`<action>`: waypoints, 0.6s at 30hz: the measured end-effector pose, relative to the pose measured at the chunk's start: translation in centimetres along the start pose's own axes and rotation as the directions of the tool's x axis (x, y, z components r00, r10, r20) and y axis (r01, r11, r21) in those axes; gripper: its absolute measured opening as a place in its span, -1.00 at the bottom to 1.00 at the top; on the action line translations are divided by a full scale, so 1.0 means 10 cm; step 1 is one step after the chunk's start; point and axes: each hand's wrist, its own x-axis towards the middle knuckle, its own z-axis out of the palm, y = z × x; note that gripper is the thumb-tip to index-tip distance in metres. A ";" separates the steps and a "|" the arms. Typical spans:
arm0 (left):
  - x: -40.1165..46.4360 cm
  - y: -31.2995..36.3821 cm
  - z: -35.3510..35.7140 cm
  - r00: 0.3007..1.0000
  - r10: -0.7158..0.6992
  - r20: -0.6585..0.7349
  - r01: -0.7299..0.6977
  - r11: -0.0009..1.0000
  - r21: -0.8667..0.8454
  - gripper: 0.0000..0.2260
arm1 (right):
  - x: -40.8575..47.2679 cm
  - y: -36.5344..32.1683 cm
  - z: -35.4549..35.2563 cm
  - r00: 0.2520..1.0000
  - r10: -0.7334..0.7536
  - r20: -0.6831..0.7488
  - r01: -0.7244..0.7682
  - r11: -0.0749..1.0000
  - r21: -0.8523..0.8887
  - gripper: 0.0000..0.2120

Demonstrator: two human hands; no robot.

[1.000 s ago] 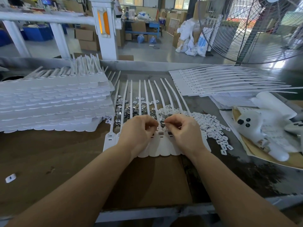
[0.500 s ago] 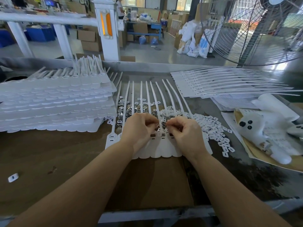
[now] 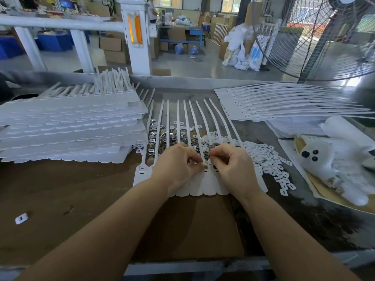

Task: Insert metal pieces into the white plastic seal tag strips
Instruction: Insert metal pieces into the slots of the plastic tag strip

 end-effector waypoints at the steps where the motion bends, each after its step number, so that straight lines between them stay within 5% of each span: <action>1: 0.00 0.00 -0.01 1.000 0.002 -0.004 -0.002 1.000 -0.023 -0.94 | 0.00 0.00 0.00 1.000 0.001 0.002 -0.001 1.000 0.000 -0.90; 6: 0.01 -0.06 -0.15 0.995 -0.094 -0.035 0.077 0.941 -0.329 -0.91 | 0.00 0.01 0.00 1.000 -0.001 -0.004 0.001 1.000 -0.012 -0.89; 11: -0.01 -0.17 -0.28 0.989 -0.144 -0.029 0.119 0.901 -0.418 -0.88 | 0.00 0.02 0.01 1.000 -0.019 -0.008 0.019 0.999 -0.038 -0.89; 15: -0.06 -0.23 -0.32 0.991 -0.128 -0.045 0.102 0.920 -0.378 -0.87 | 0.00 0.02 0.02 1.000 -0.023 -0.011 0.023 0.998 -0.052 -0.89; 18: -0.11 -0.25 -0.32 0.996 -0.056 -0.075 0.043 0.985 -0.168 -0.86 | -0.01 0.02 0.02 0.999 -0.029 -0.012 0.029 0.997 -0.068 -0.89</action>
